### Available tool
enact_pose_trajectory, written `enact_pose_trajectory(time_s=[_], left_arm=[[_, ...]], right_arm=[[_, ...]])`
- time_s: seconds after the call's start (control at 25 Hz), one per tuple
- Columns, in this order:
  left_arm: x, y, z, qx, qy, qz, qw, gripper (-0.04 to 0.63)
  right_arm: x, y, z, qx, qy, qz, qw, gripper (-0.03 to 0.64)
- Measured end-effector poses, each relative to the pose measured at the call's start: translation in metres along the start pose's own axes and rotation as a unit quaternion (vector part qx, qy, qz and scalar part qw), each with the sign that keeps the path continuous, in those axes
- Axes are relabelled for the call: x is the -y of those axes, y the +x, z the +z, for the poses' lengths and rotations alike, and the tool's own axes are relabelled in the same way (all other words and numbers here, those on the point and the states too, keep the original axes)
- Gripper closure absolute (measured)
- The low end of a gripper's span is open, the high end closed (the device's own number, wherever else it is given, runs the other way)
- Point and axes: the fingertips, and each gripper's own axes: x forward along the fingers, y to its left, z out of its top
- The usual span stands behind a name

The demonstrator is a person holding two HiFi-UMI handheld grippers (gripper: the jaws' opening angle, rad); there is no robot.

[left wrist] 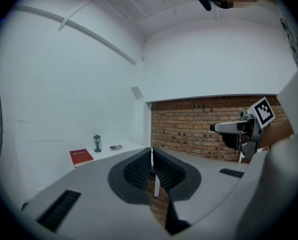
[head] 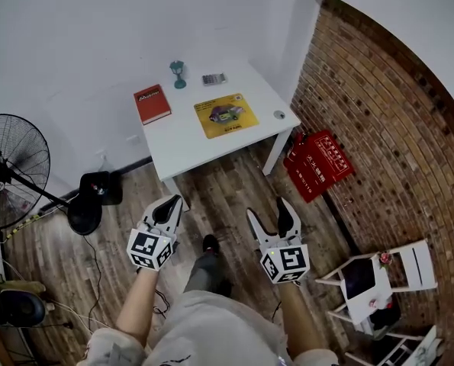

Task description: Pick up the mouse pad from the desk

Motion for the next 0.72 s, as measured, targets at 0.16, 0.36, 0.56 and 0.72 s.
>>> enact_pose_trajectory(time_s=[0.16,0.36,0.56,0.72], left_arm=[[-0.007,0.034,-0.006,-0.003,-0.003,-0.007,1.0000,0.566],[-0.030,0.092,-0.011,-0.008,-0.001,-0.014,0.9999,0.566],[-0.071,0.160,-0.004,-0.009,-0.001,-0.013,0.9999,0.566],[-0.104,0.210,0.007,-0.011,0.005,-0.013,0.9998,0.566]], right_arm=[[0.021,0.025,-0.004,-0.006,0.002,-0.003,1.000,0.282],[0.052,0.077,-0.005,-0.014,0.001,-0.005,1.000,0.287],[0.086,0.149,-0.002,-0.028,0.004,-0.002,1.000,0.288],[0.111,0.202,0.009,-0.033,-0.001,0.000,0.999,0.291]])
